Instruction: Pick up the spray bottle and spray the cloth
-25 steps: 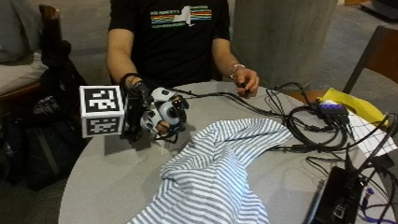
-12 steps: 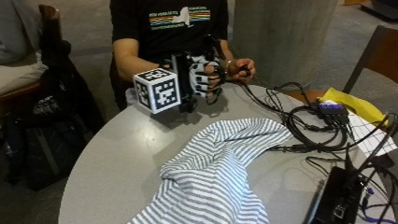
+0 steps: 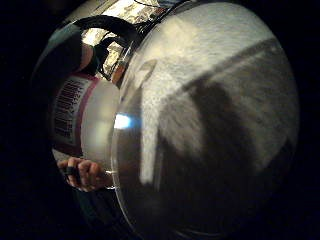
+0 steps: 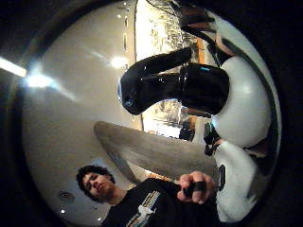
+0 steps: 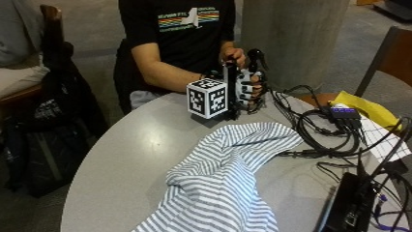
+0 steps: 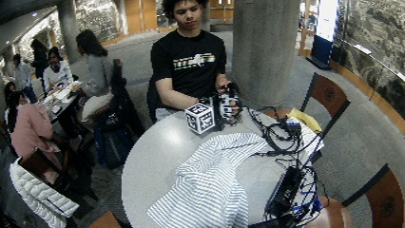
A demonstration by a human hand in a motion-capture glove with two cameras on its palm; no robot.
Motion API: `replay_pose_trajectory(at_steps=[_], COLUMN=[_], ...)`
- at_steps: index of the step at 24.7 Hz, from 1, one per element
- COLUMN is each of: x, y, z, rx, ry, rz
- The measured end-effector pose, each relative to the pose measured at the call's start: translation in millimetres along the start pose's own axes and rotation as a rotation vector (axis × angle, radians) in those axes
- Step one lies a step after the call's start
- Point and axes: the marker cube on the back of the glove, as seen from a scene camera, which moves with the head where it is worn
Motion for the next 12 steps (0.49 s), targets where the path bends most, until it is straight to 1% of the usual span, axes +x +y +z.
replay_pose_trajectory(at_steps=[4, 7, 9, 12], x=[0, -1, -4, -8], y=[-2, 3, 9, 27], z=[7, 2, -9, -40], rx=[-0.011, -0.015, -0.01, 0.0], ry=[0.027, 0.023, 0.047, 0.172], rz=[-0.003, 0.008, 0.02, 0.035])
